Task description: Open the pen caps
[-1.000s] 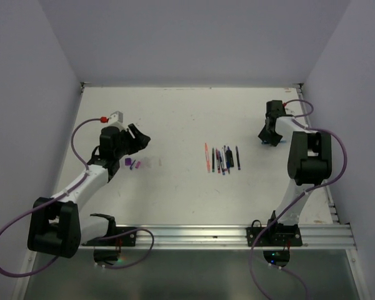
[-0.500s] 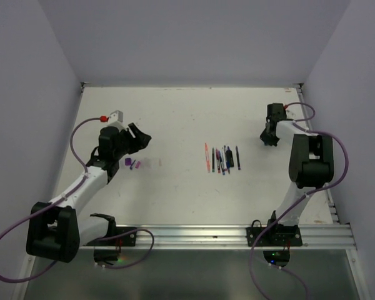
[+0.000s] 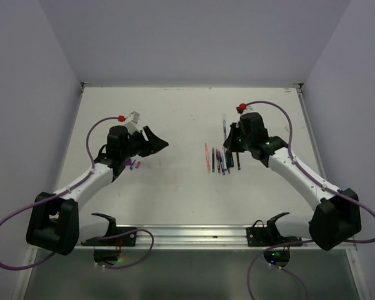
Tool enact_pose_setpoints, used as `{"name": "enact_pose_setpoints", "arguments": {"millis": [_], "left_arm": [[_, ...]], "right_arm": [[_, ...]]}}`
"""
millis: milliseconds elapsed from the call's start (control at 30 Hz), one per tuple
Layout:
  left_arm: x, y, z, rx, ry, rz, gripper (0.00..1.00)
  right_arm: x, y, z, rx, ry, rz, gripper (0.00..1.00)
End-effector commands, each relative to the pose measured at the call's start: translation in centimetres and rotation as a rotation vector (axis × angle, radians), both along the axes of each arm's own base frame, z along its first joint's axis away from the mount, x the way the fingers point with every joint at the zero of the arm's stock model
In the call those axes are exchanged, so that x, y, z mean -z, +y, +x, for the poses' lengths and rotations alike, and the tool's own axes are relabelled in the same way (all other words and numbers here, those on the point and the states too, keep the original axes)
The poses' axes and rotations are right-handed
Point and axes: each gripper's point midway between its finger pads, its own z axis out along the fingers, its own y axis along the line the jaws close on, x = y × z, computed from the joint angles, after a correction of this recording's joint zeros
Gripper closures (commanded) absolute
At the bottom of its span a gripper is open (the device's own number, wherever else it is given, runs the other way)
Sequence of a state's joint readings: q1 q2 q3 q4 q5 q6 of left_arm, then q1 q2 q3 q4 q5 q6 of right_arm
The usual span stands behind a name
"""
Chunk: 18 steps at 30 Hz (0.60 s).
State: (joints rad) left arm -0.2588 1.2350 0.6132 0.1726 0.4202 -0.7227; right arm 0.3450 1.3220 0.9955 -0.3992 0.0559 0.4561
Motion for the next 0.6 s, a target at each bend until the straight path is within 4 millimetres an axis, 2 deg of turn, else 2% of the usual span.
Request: {"name": "enact_pose_setpoints", "arguments": {"millis": [0,33,67,167,267,433,567], "left_arm": [[-4.1,-1.9,-0.1,0.054,-0.088,-0.109,0.38],[-4.2,-2.1,-0.2,0.058,-0.088,-0.116,0.37],[-4.5,-2.3,-0.2,0.062,-0.087,-0.128,0.37],[-5.1,-2.8,-0.5,0.079,-0.099,-0.154,0.33],[-4.6,-3.4,-0.7,0.082,-0.086,-0.151,0.31],[-2.9,-4.7,-1.1,0.101,-0.027,-0.143,0.31],[-2.4,-5.6,-1.4,0.119,-0.009,-0.163,0.32]], "right_arm": [[2.2,7.0,-6.8,-0.33,0.126,0.077,1.0],[2.4,8.2,-7.9,-0.376,0.137,0.084,1.0],[2.5,10.2,-9.7,-0.456,0.143,0.086,1.0],[2.6,12.8,-12.1,-0.544,0.114,0.097,1.0],[2.2,15.0,-13.7,-0.594,0.11,0.131,1.0],[1.3,17.2,-15.0,-0.645,0.089,0.141,1.0],[0.6,18.1,-15.0,-0.658,0.07,0.147,1.0]]}}
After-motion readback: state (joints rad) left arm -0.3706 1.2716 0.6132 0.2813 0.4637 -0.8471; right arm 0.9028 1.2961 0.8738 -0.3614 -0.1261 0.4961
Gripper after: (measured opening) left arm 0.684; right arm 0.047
